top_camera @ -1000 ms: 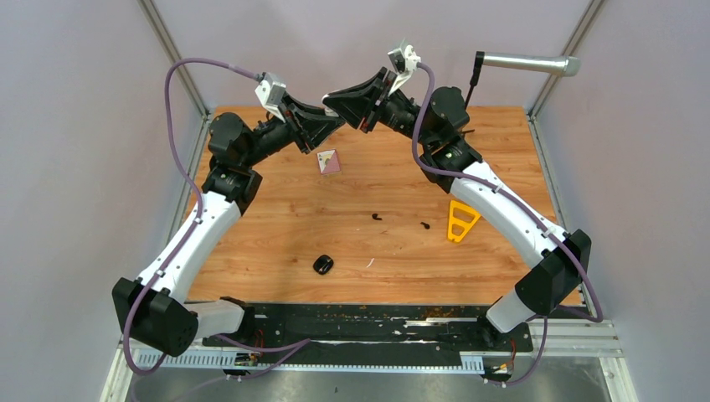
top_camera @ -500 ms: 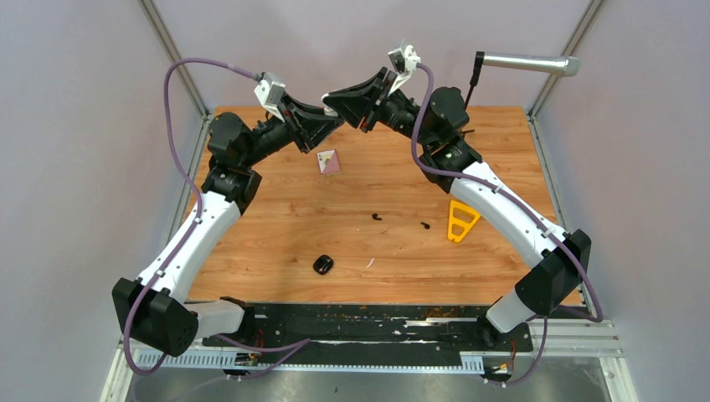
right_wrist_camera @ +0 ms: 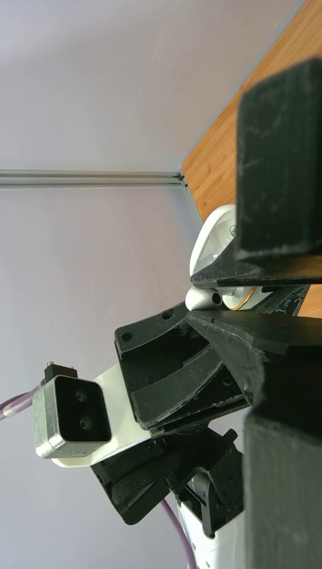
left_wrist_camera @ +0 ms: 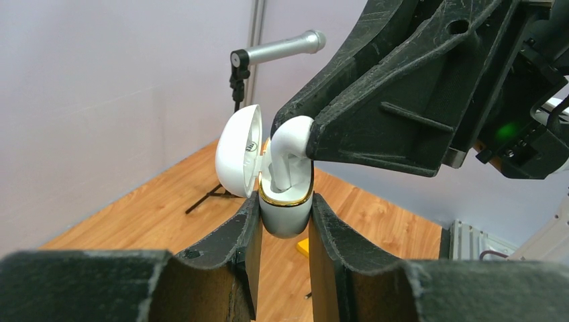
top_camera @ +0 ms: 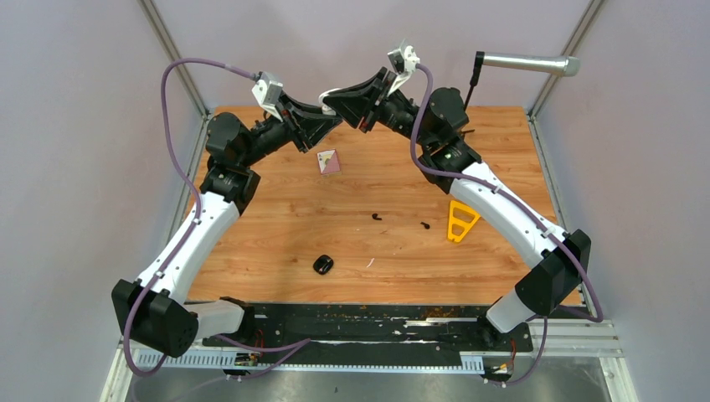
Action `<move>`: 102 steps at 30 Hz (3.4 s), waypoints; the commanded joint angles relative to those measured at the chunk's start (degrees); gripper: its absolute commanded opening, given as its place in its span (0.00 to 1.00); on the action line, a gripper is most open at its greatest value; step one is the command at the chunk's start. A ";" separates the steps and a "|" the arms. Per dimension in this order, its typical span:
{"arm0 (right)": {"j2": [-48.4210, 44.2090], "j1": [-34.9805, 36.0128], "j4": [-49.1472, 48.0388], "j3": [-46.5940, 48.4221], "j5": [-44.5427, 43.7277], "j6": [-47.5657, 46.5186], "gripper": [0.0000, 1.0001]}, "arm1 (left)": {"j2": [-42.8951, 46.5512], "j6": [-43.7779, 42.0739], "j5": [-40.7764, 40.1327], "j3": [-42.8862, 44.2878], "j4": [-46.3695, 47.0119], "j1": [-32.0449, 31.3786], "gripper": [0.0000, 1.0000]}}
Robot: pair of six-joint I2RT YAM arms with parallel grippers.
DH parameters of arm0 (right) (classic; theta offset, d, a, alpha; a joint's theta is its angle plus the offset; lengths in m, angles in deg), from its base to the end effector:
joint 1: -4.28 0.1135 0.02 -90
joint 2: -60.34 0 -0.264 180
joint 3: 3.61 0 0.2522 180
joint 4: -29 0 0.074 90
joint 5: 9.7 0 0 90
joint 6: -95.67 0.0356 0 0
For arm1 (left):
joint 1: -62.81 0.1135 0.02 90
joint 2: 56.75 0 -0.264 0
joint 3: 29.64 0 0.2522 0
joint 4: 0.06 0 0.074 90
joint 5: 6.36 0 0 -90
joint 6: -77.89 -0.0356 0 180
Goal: Insert the wireless bluetooth earbuds into the charging case
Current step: Place the earbud in the charging case.
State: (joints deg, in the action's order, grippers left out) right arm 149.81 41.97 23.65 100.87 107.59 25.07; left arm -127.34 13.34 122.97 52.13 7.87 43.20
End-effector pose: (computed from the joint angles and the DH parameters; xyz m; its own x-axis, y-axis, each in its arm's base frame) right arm 0.2751 0.2331 0.4796 -0.0338 0.3469 -0.9373 -0.9248 0.3448 0.1609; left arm 0.2521 -0.1138 0.4446 -0.0755 -0.3260 -0.9424 0.8763 0.4292 -0.2187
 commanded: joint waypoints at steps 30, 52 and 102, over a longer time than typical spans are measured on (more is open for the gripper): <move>-1.49 0.90 -0.42 -2.74 -1.88 -3.49 0.21 | 2.81 0.78 0.27 0.40 3.25 0.81 0.00; 0.59 1.03 2.19 6.32 -2.29 -4.43 0.47 | 3.26 0.32 1.45 -2.37 4.59 0.81 0.00; 7.52 -4.21 50.07 19.91 25.12 -20.94 0.99 | 10.13 -16.09 13.86 -20.03 9.06 -0.25 0.00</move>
State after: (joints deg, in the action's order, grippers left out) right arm 156.81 37.54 75.14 117.70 133.25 2.58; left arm -118.84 -0.72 135.82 31.65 16.76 43.28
